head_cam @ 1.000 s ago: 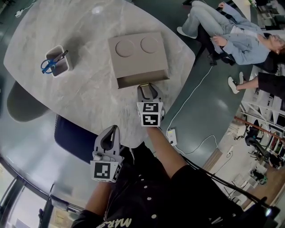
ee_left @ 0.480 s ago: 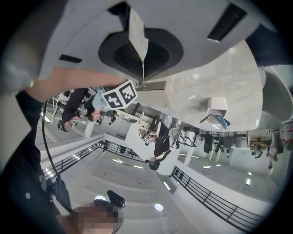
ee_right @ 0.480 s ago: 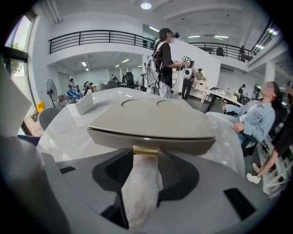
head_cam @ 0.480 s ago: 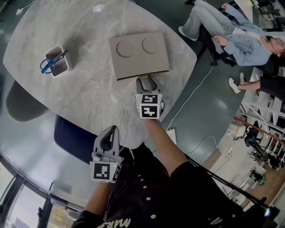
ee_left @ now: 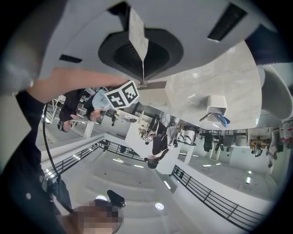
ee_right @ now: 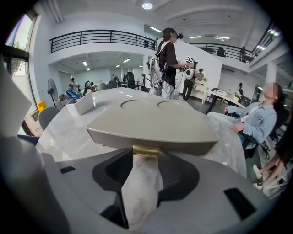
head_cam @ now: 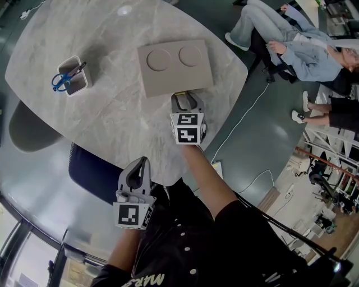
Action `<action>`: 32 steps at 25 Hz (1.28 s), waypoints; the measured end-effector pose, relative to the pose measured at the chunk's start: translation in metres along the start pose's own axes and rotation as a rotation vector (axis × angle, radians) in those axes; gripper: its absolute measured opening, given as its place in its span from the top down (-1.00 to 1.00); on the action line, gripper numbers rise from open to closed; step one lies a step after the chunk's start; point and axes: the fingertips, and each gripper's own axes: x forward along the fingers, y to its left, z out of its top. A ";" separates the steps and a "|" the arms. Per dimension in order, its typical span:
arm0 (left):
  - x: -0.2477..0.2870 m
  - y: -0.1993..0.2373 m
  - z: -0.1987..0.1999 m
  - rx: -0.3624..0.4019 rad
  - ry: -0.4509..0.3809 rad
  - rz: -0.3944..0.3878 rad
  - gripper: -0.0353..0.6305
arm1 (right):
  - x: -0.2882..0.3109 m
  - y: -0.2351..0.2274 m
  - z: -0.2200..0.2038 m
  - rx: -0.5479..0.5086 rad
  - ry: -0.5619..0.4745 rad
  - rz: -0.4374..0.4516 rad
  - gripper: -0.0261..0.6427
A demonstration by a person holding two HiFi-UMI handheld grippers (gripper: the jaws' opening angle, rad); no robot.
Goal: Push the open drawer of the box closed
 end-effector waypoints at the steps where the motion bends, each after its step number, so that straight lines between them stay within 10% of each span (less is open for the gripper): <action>1: -0.001 0.000 0.001 0.001 -0.002 0.001 0.84 | 0.001 0.001 0.000 0.001 -0.004 0.006 0.43; 10: -0.012 -0.007 0.012 0.021 -0.039 -0.004 0.84 | -0.025 0.002 -0.011 -0.039 0.010 0.020 0.51; 15: -0.020 -0.014 0.022 0.044 -0.067 -0.006 0.84 | -0.060 0.009 -0.006 -0.054 -0.061 0.043 0.88; 32: -0.055 -0.042 0.086 0.113 -0.220 -0.013 0.84 | -0.214 0.021 0.075 -0.075 -0.366 0.161 0.93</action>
